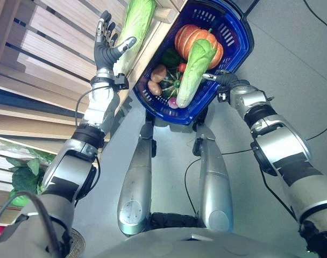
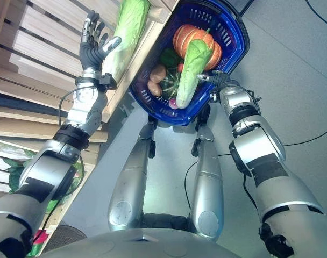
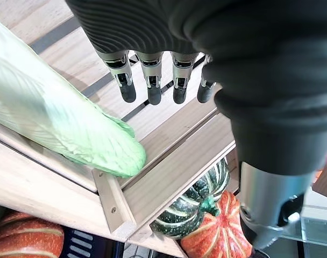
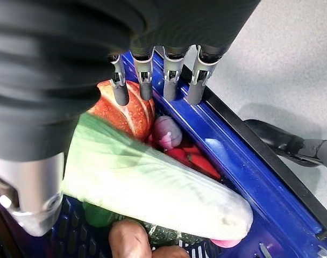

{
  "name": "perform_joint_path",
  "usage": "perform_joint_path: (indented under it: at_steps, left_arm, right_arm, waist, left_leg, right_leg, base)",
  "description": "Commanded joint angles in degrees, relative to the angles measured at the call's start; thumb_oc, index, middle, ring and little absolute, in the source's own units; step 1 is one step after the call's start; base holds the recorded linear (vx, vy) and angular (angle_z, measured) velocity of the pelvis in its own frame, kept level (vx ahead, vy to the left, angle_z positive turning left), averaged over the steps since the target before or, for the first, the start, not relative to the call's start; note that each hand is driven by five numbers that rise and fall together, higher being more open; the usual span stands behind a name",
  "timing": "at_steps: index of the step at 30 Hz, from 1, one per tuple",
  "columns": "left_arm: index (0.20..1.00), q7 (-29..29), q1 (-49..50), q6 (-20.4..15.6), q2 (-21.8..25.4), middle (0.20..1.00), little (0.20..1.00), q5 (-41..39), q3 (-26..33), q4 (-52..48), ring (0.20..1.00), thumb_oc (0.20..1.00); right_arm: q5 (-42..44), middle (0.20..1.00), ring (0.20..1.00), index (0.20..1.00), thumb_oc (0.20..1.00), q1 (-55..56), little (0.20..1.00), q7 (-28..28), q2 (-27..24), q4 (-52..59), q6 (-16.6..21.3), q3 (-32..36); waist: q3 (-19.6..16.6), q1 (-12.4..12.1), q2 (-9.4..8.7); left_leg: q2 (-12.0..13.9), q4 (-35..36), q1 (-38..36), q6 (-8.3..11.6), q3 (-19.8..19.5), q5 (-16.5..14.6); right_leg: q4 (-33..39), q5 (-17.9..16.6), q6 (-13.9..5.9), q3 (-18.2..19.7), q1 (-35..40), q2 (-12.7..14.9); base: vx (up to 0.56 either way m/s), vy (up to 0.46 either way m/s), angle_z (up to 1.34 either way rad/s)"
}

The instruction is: Pick up fruits and vegetables into the basket

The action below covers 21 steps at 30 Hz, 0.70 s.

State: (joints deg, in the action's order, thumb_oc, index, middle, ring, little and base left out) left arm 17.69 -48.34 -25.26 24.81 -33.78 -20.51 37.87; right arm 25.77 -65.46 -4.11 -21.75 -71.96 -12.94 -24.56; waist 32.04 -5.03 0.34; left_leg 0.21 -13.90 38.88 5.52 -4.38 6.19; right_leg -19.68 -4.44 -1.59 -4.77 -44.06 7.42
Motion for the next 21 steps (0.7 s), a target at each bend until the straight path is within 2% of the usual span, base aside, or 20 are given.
perform_joint_path:
  at_steps: [1,6,11,17,21]
  left_arm:
    - [1.0,6.4,-0.69,0.42,-2.85,1.0,1.0,7.64,1.26,0.06,1.0,1.0]
    - [1.0,17.07,-2.97,9.85,-0.21,1.0,1.0,18.62,-0.22,3.64,1.0,1.0]
    - [1.0,25.53,-5.97,17.56,3.12,1.0,1.0,27.08,-2.05,7.81,1.0,1.0]
    - [1.0,28.35,-8.61,24.69,4.74,1.0,1.0,33.82,-3.71,14.55,1.0,1.0]
    - [1.0,28.02,-8.7,27.72,5.36,1.0,1.0,33.93,-4.19,18.74,1.0,1.0]
  right_arm:
    - [-0.14,1.0,1.0,1.0,1.0,-1.13,1.0,-1.68,-2.44,-1.85,-0.44,-1.08]
    - [-0.5,1.0,1.0,1.0,1.0,-1.79,1.0,-1.98,-3.18,-1.9,0.92,-1.65]
    - [1.18,1.0,1.0,1.0,1.0,-1.22,1.0,-5.19,-3.82,-0.2,7.28,-1.78]
    - [1.08,1.0,1.0,1.0,1.0,1.24,1.0,-10.44,-4.17,4.0,13.52,-2.09]
    - [2.89,1.0,1.0,1.0,1.0,4.06,1.0,-14.77,-5.31,7.89,17.91,-1.64]
  waist:
    - [-2.24,0.19,5.48]
    - [-2.24,0.7,5.56]
    - [-2.24,1.65,5.3]
    - [-2.24,3.45,4.15]
    - [-2.24,4.95,3.39]
  left_leg:
    - [-4.34,-4.06,3.14,-2.16,2.02,-3.72]
    - [-3.97,-3.84,3.15,-2.0,2.49,-3.3]
    - [-3.37,-3.63,3.24,-1.7,3.01,-2.93]
    - [-2.73,-2.74,3.17,-1.46,3.72,-2.5]
    - [-2.27,-2.45,3.4,-1.32,4.24,-2.38]
  right_leg:
    - [-2.82,5.57,-1.88,-3.31,1.21,-2.78]
    - [-2.77,5.52,-1.83,-3.0,1.12,-2.94]
    - [-2.61,5.49,-1.83,-2.42,0.99,-3.27]
    - [-1.84,5.04,-1.95,-1.67,0.8,-4.0]
    - [-1.53,4.85,-1.95,-0.87,0.35,-4.6]
  base:
    - [0.0,0.0,0.0]
    - [0.0,0.014,-0.02]
    - [-0.01,0.029,-0.03]
    - [0.0,0.0,0.0]
    - [-0.02,0.036,-0.06]
